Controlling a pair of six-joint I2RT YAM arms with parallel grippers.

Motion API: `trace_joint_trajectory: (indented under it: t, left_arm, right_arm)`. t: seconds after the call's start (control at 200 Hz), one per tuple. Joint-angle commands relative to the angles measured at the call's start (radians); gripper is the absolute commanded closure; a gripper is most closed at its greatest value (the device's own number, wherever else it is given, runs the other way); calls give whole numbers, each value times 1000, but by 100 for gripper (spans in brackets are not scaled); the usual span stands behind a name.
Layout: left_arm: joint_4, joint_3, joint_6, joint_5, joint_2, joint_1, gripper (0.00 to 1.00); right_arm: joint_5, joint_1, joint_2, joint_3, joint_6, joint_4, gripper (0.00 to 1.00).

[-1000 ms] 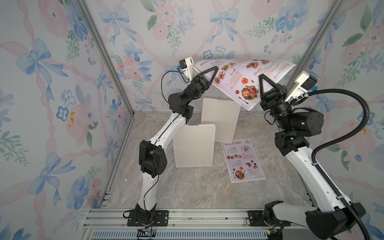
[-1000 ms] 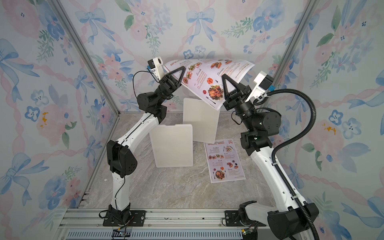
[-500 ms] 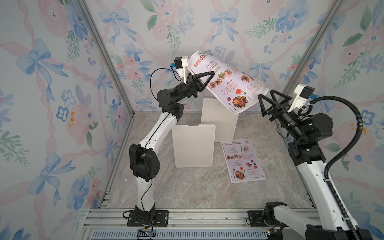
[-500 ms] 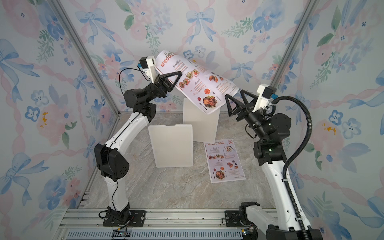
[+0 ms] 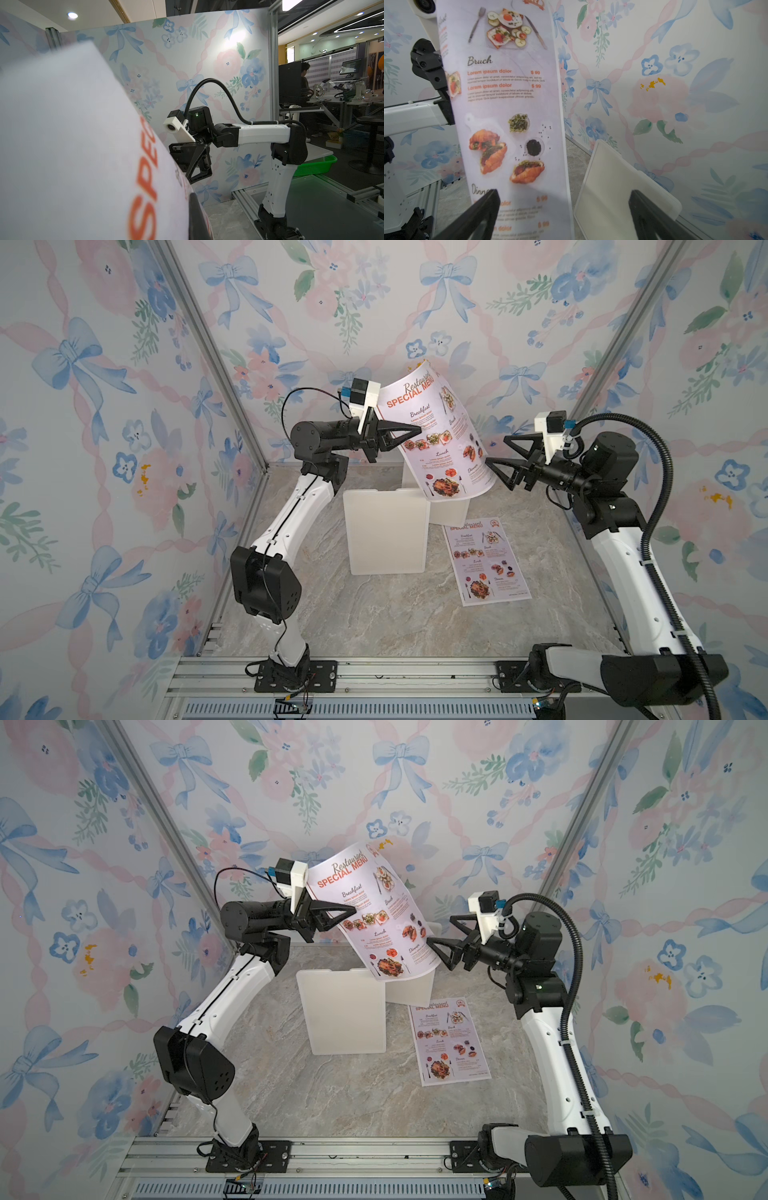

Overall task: Insert the menus into the narrow rack
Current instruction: Pick up the menu from the center of the board.

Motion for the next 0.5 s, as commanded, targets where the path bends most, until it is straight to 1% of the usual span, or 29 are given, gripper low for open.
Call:
trace_joint_trajectory:
  t: [0.0, 0.08, 0.11, 0.12, 0.135, 0.175, 0.21, 0.23, 0.245, 0.275, 0.35, 0.44, 0.495]
  left_arm:
    - [-9, -18, 4, 36, -25, 38, 100]
    - [-34, -73, 58, -3, -68, 57, 100]
    - [-93, -80, 118, -35, -82, 64, 100]
    - [-147, -76, 142, -49, -86, 65, 100]
    - [-233, -69, 200, -73, -92, 66, 100]
    - [-497, -36, 416, -142, -115, 60, 100]
    - [-686, -4, 588, -212, -135, 42, 100]
    - [-792, 14, 661, -260, -143, 27, 100]
    - [-840, 23, 704, -283, -148, 20, 100]
    - [-866, 25, 729, -288, -157, 11, 100]
    - [-866, 38, 715, -268, -155, 5, 100]
    - [-878, 42, 729, -276, -156, 11, 100]
    - [-899, 59, 741, -253, -149, 14, 100]
  right_arm:
    - [-25, 48, 20, 95, -125, -139, 1]
    - [18, 70, 24, 107, -136, -152, 1]
    - [28, 77, 23, 101, -129, -136, 1]
    - [33, 78, 21, 98, -127, -132, 1]
    - [40, 82, 20, 95, -125, -126, 1]
    - [65, 91, 18, 89, -122, -119, 1]
    - [86, 99, 17, 85, -122, -119, 1]
    - [91, 99, 17, 85, -122, -119, 1]
    - [92, 101, 17, 85, -122, -119, 1]
    - [86, 99, 17, 83, -117, -116, 1]
    - [56, 89, 24, 100, -116, -130, 2]
    - [9, 67, 45, 137, -137, -187, 2]
    - [-22, 50, 68, 174, -147, -224, 2]
